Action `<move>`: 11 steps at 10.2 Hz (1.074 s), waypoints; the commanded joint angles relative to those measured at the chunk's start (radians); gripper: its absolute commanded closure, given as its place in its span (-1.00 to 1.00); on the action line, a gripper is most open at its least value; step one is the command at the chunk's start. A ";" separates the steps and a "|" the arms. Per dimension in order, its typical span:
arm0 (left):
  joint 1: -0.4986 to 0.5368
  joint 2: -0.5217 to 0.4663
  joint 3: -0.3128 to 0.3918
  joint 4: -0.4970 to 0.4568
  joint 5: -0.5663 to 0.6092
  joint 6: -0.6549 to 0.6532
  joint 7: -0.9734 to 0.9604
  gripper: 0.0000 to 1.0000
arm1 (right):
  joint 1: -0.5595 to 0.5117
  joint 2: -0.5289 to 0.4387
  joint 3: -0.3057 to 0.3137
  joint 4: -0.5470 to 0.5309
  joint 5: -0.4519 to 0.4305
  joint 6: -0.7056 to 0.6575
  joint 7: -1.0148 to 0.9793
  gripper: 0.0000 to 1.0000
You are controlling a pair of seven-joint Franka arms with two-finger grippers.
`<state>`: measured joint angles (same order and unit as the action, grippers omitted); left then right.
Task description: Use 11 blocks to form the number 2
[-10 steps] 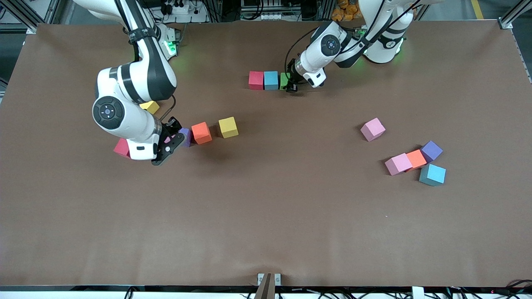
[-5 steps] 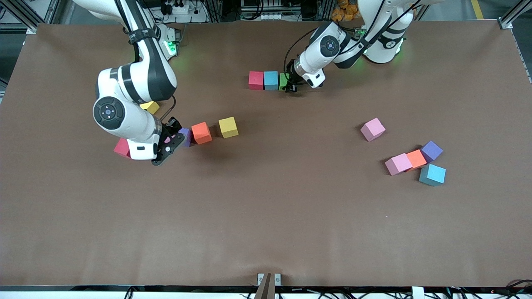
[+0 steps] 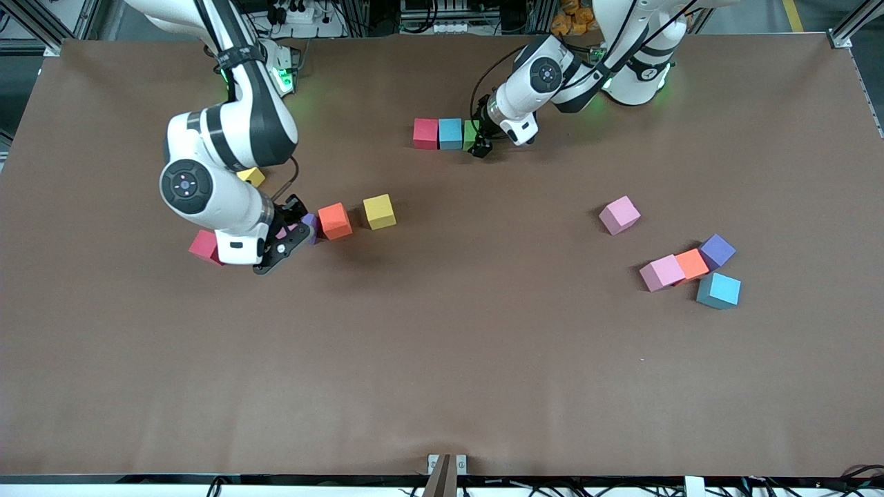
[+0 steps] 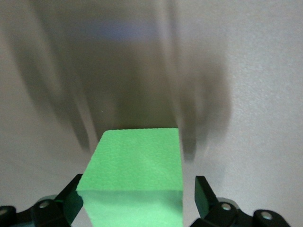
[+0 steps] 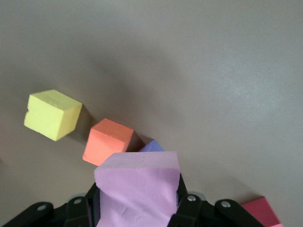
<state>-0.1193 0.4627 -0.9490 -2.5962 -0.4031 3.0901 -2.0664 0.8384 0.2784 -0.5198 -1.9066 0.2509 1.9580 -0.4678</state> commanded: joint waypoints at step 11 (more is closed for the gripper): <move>0.124 -0.249 -0.097 0.051 0.026 -0.241 0.025 -1.00 | 0.441 0.064 0.003 -0.147 0.133 0.475 0.810 1.00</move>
<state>-0.0401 0.2608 -0.9979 -2.5509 -0.3928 2.9002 -2.0250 1.2498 0.3334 -0.5067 -2.0438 0.3693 2.4047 0.2930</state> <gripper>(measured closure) 0.000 0.405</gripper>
